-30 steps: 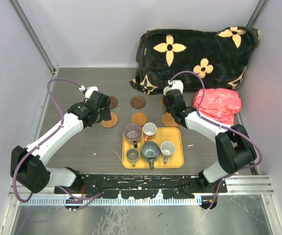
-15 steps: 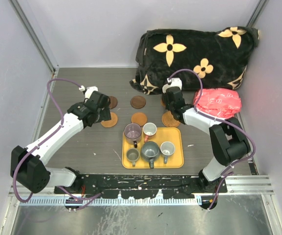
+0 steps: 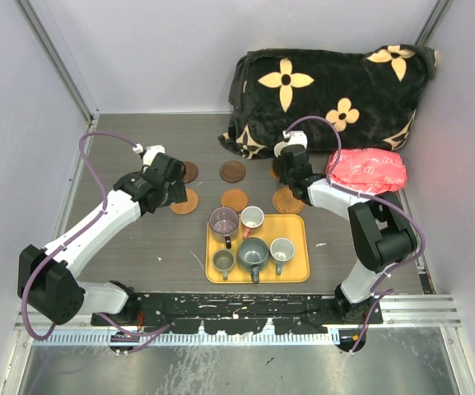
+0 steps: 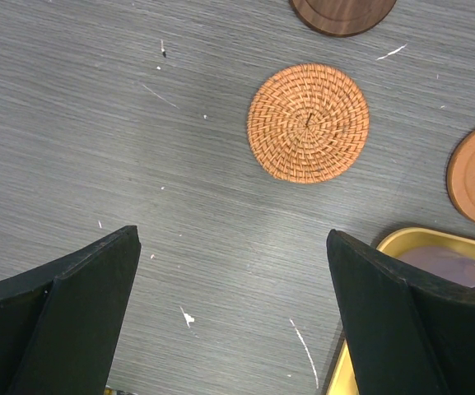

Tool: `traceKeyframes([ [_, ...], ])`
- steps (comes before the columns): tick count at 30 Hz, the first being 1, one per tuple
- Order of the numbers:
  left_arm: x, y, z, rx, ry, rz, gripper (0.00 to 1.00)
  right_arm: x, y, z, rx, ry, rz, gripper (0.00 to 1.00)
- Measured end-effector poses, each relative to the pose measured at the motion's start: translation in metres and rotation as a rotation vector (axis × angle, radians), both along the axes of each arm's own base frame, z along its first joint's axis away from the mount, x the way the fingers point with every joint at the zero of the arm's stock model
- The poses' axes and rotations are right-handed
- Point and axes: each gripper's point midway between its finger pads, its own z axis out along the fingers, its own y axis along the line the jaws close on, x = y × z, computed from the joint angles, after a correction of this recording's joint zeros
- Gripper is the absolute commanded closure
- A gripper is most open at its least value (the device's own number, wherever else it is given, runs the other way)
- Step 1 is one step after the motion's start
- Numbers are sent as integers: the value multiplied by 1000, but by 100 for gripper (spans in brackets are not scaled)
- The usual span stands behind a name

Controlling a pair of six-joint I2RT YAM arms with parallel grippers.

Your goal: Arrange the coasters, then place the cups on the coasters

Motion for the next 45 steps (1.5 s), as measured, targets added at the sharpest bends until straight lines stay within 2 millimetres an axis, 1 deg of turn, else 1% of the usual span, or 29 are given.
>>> traceKeyframes([
  [3, 0, 0, 0, 0, 0, 0, 2, 1, 1, -5, -1, 9, 3, 99],
  [13, 0, 0, 0, 1, 1, -1, 2, 2, 3, -4, 5, 5, 8, 99],
  [31, 0, 0, 0, 1, 1, -1, 2, 6, -1, -6, -9, -7, -18, 99],
  [34, 0, 0, 0, 1, 1, -1, 2, 6, -1, -6, -9, -8, -19, 96],
  [36, 0, 0, 0, 0, 0, -1, 2, 6, -1, -6, -8, -7, -19, 93],
  [37, 0, 0, 0, 1, 1, -1, 2, 6, -1, -6, -7, -8, -19, 88],
  [45, 0, 0, 0, 0, 0, -1, 2, 6, -1, -6, -6, -7, -21, 72],
])
